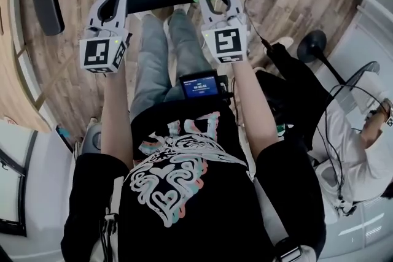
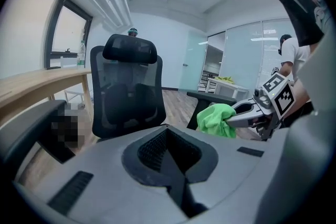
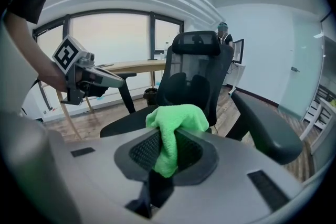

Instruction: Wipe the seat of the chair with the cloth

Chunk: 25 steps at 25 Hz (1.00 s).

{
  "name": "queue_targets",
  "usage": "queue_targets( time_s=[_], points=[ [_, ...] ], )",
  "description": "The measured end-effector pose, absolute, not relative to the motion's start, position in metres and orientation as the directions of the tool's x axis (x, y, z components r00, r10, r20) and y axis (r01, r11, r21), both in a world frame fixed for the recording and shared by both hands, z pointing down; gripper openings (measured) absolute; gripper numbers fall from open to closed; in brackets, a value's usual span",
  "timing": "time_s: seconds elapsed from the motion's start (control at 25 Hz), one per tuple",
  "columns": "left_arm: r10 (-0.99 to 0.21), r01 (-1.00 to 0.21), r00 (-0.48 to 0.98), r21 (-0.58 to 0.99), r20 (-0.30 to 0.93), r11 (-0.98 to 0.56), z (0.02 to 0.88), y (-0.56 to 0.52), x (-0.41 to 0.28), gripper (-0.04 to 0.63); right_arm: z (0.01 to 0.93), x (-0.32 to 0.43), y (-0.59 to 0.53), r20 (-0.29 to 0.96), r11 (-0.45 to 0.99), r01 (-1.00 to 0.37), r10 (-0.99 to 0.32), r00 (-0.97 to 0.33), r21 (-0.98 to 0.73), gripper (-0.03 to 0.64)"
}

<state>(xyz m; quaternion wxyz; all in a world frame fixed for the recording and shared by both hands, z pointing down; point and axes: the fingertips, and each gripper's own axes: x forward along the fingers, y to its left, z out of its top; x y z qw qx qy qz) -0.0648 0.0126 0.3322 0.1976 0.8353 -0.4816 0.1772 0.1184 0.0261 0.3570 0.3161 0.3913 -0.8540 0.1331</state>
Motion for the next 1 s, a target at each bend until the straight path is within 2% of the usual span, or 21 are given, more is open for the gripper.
queue_targets(
  time_s=[0.12, 0.48, 0.64, 1.0],
  points=[
    [-0.723, -0.872, 0.479, 0.175, 0.498, -0.457, 0.351, 0.012, -0.062, 0.000, 0.377, 0.120, 0.024, 0.627, 0.658, -0.752, -0.596, -0.501, 0.024, 0.054],
    [-0.687, -0.866, 0.487, 0.196, 0.539, -0.461, 0.400, 0.017, -0.057, 0.000, 0.427, 0.131, 0.028, 0.695, 0.655, -0.755, -0.552, -0.460, 0.021, 0.054],
    [-0.672, -0.872, 0.476, 0.206, 0.567, -0.443, 0.423, 0.016, -0.058, -0.001, 0.445, 0.133, 0.024, 0.678, 0.655, -0.755, -0.569, -0.465, 0.032, 0.054],
    [-0.639, -0.873, 0.475, 0.229, 0.606, -0.431, 0.469, 0.022, -0.056, 0.000, 0.488, 0.131, 0.031, 0.716, 0.687, -0.726, -0.523, -0.462, 0.033, 0.054]
  ],
)
